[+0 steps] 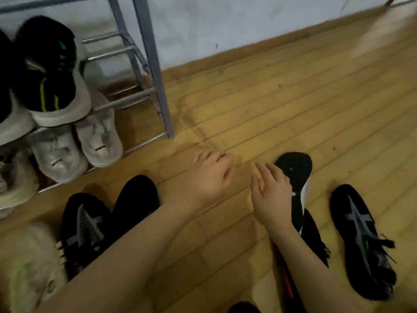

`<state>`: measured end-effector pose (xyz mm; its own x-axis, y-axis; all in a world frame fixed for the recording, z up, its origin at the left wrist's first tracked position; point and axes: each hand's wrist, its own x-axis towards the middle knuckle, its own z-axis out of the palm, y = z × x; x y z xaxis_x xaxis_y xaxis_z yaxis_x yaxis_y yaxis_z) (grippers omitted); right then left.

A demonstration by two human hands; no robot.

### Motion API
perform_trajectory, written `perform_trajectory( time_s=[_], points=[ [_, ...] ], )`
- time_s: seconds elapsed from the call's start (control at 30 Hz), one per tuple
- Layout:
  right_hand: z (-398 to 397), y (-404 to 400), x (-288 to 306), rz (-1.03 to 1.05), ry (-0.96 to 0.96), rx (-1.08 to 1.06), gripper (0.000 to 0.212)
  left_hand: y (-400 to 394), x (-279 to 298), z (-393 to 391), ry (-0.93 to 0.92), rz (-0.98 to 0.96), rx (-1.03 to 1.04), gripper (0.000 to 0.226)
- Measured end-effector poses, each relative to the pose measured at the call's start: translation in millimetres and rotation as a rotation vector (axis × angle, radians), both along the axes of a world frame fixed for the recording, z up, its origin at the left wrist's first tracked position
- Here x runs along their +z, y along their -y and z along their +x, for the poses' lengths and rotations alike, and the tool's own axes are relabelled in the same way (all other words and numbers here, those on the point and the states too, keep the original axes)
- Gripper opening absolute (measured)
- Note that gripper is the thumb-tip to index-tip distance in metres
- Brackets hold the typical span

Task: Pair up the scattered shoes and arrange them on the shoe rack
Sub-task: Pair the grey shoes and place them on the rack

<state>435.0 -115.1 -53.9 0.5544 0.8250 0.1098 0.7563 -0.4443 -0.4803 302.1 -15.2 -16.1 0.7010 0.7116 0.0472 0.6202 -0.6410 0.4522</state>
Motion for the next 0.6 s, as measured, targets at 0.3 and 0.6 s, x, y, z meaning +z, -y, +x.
perform_trajectory(
  time_s=[0.3, 0.6],
  points=[
    [72.2, 53.3, -23.1, -0.250, -0.142, -0.294, 0.053, 30.0, -55.3, 103.3, -0.200, -0.078, -0.290, 0.048],
    [93.2, 70.5, -26.7, -0.126, -0.335, -0.176, 0.045, 58.5, -84.0, 111.8, -0.152, -0.327, -0.218, 0.056]
  ],
)
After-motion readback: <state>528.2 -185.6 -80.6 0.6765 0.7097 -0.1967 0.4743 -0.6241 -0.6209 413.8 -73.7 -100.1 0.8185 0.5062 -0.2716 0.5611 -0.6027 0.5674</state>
